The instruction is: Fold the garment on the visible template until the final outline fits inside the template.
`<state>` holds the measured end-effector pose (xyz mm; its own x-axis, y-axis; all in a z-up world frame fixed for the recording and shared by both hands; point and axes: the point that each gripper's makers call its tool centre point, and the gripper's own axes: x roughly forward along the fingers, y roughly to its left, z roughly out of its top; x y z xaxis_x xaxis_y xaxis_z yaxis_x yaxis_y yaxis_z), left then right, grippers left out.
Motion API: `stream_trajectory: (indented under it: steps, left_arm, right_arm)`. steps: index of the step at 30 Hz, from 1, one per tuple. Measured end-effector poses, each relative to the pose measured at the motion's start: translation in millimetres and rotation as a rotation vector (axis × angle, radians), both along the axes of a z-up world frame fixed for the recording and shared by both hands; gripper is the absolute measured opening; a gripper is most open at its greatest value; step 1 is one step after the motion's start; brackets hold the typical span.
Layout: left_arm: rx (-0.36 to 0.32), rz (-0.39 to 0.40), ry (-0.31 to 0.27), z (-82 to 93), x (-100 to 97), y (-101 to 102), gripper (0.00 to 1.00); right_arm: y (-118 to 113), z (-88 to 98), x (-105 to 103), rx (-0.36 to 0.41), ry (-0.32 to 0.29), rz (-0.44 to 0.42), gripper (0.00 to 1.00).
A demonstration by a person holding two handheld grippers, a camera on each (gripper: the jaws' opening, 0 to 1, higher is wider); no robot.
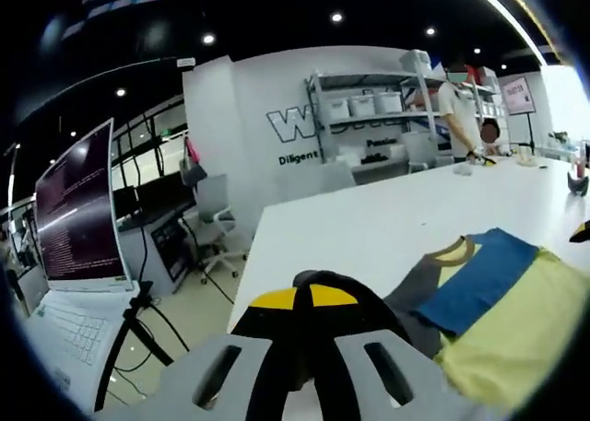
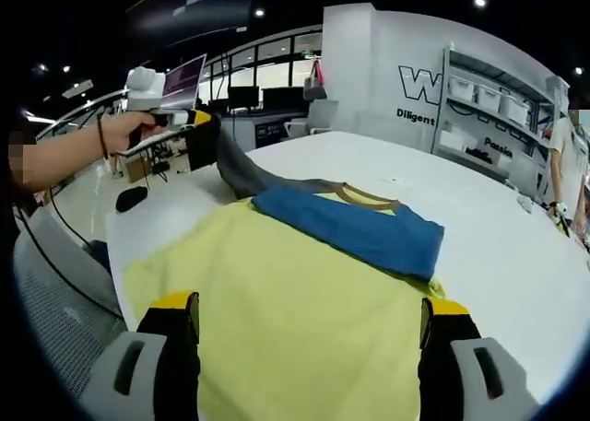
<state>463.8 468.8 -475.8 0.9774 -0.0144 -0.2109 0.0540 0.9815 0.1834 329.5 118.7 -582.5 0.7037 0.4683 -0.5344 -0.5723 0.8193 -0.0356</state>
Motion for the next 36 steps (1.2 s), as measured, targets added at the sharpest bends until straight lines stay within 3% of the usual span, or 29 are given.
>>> stream_trajectory:
  steps: [2,5,17,20,22,36]
  left_arm:
    - [-0.008,-0.012,-0.011,3.1,1.8,-6,0.0]
    - [0.02,-0.044,-0.075,15.8,4.5,-16,0.0]
    - [0.023,-0.13,-0.09,31.6,19.0,-53,0.0]
    - [-0.002,-0.173,-0.118,35.1,21.6,-64,0.0]
    - [0.013,-0.187,-0.101,32.9,24.4,-72,0.0]
    - [0.05,-0.312,-0.12,41.0,41.2,-114,0.0]
  right_arm:
    - [1,-0.6,-1,-0.003,0.003,0.003,0.99]
    - [0,-1.7,-1,-0.001,0.009,0.002,0.99]
    - [2,0.1,1,-0.005,-0.007,0.005,0.99]
    - [3,-0.2,0,0.037,0.018,-0.002,0.99]
    - [3,-0.9,-2,0.045,0.029,-0.001,0.99]
    - [4,-1.4,-1,0.032,0.025,0.003,0.99]
